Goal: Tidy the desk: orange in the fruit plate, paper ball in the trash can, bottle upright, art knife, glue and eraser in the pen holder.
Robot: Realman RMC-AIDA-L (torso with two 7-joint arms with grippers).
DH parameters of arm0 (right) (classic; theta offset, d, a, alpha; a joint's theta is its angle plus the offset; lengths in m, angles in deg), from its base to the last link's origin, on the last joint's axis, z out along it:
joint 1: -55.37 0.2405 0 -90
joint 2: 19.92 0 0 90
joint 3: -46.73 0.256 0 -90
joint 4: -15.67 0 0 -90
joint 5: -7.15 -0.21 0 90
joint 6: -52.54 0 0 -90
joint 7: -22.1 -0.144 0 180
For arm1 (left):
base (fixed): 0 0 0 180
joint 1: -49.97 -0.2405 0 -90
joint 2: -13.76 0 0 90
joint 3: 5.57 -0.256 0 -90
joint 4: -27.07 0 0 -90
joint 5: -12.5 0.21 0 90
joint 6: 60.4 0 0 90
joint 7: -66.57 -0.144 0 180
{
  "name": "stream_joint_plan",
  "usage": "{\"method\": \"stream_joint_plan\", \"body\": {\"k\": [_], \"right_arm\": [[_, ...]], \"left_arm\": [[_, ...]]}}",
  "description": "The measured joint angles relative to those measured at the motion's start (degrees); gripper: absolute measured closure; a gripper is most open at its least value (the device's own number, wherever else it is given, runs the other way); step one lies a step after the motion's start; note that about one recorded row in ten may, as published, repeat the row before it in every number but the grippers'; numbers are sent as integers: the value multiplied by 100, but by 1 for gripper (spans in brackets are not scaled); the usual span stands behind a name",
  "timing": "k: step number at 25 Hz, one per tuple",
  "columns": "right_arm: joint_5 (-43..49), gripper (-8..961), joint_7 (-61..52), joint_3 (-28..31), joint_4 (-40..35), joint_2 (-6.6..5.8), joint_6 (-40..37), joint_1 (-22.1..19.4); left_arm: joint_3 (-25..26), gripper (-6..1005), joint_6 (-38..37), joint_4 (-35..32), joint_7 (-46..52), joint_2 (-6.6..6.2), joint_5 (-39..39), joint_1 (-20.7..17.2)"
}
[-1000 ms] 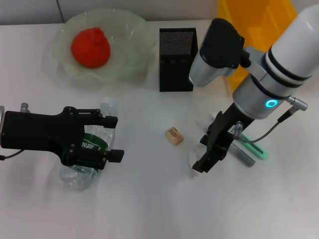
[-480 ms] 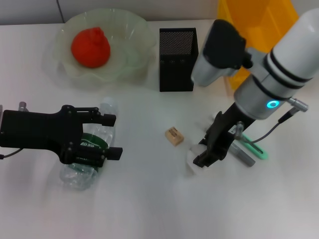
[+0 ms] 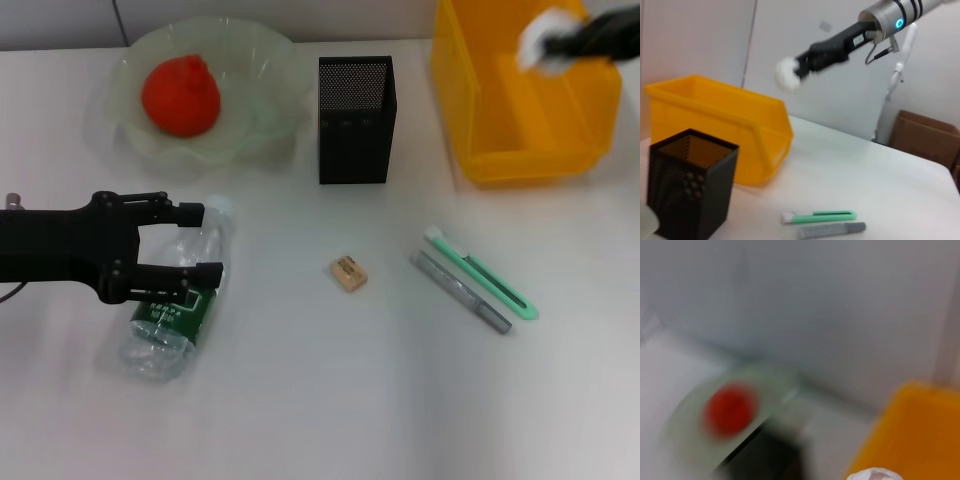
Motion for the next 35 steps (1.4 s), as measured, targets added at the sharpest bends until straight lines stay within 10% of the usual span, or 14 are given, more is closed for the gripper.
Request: {"method": "stream_joint_plan", "body": {"k": [15,28,35], "right_arm": [[-1440,393,1840,298,2100,-16,1779,-78],[-2694,111,3631,399,2401,-80,-1199,-1095],[-2750,111,6579,387,4427,-55,-1993,-1434]], "left_arm": [[215,160,294,60,313,45,-43,33],[319,161,946,-1022,3181,321,907,553],[47,161,1172,-1653,4977,507,2413,1020]]}}
